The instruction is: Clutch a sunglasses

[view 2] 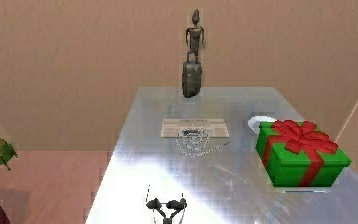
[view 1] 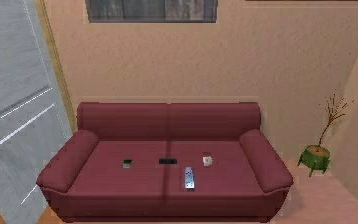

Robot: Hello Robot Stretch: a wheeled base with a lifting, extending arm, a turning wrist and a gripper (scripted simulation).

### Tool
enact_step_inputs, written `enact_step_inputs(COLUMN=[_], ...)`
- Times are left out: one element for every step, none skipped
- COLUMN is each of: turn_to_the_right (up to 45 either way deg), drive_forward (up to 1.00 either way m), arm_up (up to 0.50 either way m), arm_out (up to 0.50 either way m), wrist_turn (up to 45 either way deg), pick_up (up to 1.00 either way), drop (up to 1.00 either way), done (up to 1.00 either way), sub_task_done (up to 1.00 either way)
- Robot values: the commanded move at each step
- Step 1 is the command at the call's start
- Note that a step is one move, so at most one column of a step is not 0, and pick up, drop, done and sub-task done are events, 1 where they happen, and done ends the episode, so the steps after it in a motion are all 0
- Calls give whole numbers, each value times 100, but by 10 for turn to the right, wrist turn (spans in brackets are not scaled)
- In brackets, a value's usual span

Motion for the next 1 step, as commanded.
enact_step_inputs(turn_to_the_right=[0], drive_forward=[0], arm_up=[0], arm_out=[0], wrist_turn=[0], pick_up=[100], drop=[0], done=[0], sub_task_done=[0])
